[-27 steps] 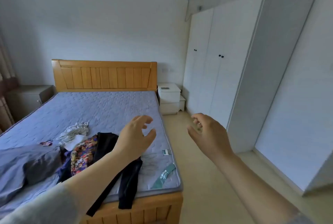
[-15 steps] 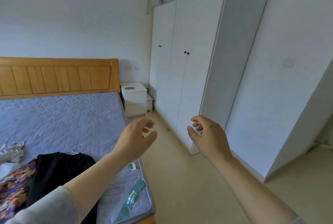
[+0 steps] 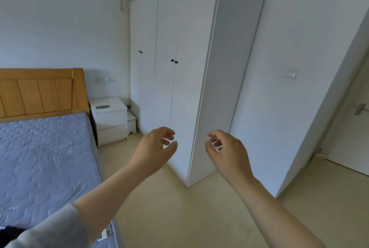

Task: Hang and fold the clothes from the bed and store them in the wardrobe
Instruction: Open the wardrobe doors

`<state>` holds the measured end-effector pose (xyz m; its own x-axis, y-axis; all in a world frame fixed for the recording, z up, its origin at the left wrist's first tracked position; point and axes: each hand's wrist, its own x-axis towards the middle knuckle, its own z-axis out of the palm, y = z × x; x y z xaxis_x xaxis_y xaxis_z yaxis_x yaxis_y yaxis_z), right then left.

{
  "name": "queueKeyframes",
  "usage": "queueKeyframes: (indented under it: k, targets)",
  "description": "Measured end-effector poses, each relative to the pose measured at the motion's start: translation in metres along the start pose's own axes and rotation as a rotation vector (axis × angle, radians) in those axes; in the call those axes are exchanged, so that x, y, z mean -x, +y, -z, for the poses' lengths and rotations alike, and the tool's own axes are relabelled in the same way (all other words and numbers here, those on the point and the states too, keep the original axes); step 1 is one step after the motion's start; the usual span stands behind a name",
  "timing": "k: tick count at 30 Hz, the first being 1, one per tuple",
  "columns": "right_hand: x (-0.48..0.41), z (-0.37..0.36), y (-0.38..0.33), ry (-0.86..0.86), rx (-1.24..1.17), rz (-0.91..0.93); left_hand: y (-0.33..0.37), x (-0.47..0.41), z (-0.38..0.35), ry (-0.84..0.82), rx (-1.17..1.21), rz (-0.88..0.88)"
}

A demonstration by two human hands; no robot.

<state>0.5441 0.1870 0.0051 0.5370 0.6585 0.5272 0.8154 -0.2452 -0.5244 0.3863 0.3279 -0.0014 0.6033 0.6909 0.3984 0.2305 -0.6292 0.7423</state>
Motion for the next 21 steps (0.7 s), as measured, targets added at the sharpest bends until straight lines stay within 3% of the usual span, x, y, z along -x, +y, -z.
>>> queueKeyframes:
  k: [12, 21]
  targets:
    - [-0.201, -0.041, 0.112, -0.045, 0.004, 0.083, -0.023, -0.202, -0.093, 0.097, 0.020, 0.026]
    - [-0.346, -0.108, 0.153, -0.024, -0.029, 0.127, -0.072, -0.350, -0.117, 0.140, -0.014, 0.003]
